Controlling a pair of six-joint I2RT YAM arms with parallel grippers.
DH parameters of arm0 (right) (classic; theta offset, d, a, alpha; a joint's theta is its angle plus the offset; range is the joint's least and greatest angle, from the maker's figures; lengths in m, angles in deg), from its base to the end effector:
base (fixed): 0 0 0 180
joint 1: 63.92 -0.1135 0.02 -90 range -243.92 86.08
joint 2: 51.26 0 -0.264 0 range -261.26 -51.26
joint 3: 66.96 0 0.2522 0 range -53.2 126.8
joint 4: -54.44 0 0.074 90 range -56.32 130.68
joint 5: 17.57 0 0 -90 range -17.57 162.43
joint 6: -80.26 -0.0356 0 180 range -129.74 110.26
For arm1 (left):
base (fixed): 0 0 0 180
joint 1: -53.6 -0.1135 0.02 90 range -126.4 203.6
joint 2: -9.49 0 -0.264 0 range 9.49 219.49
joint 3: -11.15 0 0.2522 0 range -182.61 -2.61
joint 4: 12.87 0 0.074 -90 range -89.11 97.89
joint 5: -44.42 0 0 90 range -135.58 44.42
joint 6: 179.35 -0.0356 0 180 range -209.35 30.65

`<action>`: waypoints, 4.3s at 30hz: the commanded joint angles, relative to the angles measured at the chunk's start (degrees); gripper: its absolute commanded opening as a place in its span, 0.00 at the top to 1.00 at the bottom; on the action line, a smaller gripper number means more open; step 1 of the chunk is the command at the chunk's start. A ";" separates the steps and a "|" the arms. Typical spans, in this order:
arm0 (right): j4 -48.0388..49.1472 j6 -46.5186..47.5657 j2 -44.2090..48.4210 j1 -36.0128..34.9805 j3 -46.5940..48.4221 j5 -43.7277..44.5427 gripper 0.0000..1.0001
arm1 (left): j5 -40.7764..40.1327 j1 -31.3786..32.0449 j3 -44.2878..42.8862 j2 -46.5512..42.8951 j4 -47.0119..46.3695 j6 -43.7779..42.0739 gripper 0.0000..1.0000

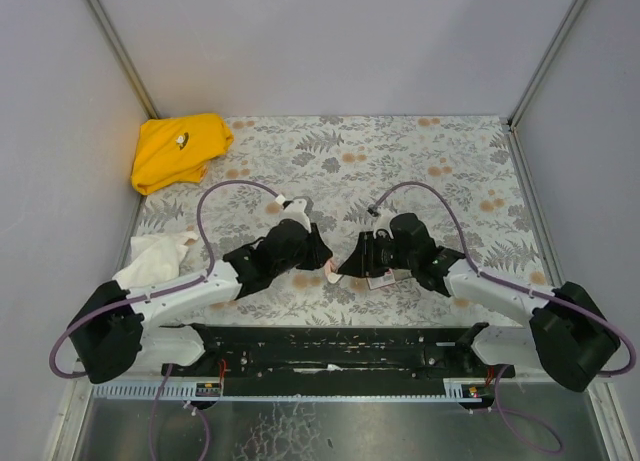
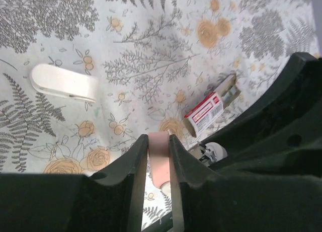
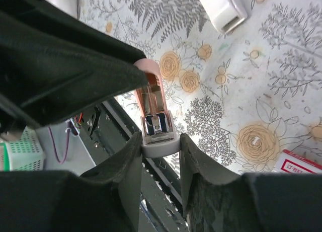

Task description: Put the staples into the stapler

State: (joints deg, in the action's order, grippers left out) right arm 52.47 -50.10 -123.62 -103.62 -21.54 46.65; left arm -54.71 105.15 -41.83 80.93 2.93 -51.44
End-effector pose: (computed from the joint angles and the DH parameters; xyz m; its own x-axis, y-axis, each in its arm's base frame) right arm 0.1884 0.1765 0.1996 -0.8456 0.0559 -0.5309 -0.4206 0.5426 0.7271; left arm 0.1695 -0.2043 0.2225 -0.7012 -0.0925 -0.7070 0.3306 0.8363 -0.4373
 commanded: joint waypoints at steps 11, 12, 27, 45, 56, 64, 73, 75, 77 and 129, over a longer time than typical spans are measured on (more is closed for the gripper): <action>-10.02 15.64 22.26 0.06 1.12 9.02 1.00 | 6.02 -9.25 3.49 -8.02 3.93 3.11 0.72; -10.15 15.99 23.74 0.06 0.78 9.34 1.00 | 6.68 -9.49 4.17 -8.84 3.93 3.70 0.70; 2.67 18.15 29.03 0.06 -8.12 20.16 1.00 | 10.84 -10.89 -3.78 -13.83 8.91 4.30 0.26; 45.70 31.39 -5.49 0.19 -10.36 46.78 1.00 | 9.18 -20.02 -13.82 -19.15 24.91 -13.29 0.00; 50.83 28.92 -17.40 0.15 -9.46 47.53 1.00 | 3.04 -22.31 -12.21 -17.91 21.87 -19.91 0.00; 46.88 25.54 -19.07 0.09 -10.15 45.11 0.99 | 2.49 -23.72 -9.76 -18.98 20.34 -20.00 0.00; 49.92 23.48 -22.59 0.06 -12.36 45.19 0.93 | 2.61 -24.80 -8.85 -19.62 19.71 -19.59 0.00; 50.21 22.78 -22.60 0.07 -13.28 45.24 0.88 | 2.82 -25.12 -8.72 -19.59 19.67 -19.48 0.00; 50.02 22.39 -22.04 0.06 -14.06 45.36 0.81 | 2.98 -25.33 -8.56 -19.50 19.58 -19.37 0.00; -8.18 38.42 -31.88 -7.83 34.55 19.45 0.30 | -0.13 -27.89 -6.88 -19.81 20.85 -15.04 0.00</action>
State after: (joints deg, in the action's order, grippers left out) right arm 47.07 -15.85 -152.43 -109.91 8.01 66.84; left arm -53.37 77.91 -49.39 62.11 25.01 -67.09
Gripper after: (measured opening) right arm 0.719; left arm 0.997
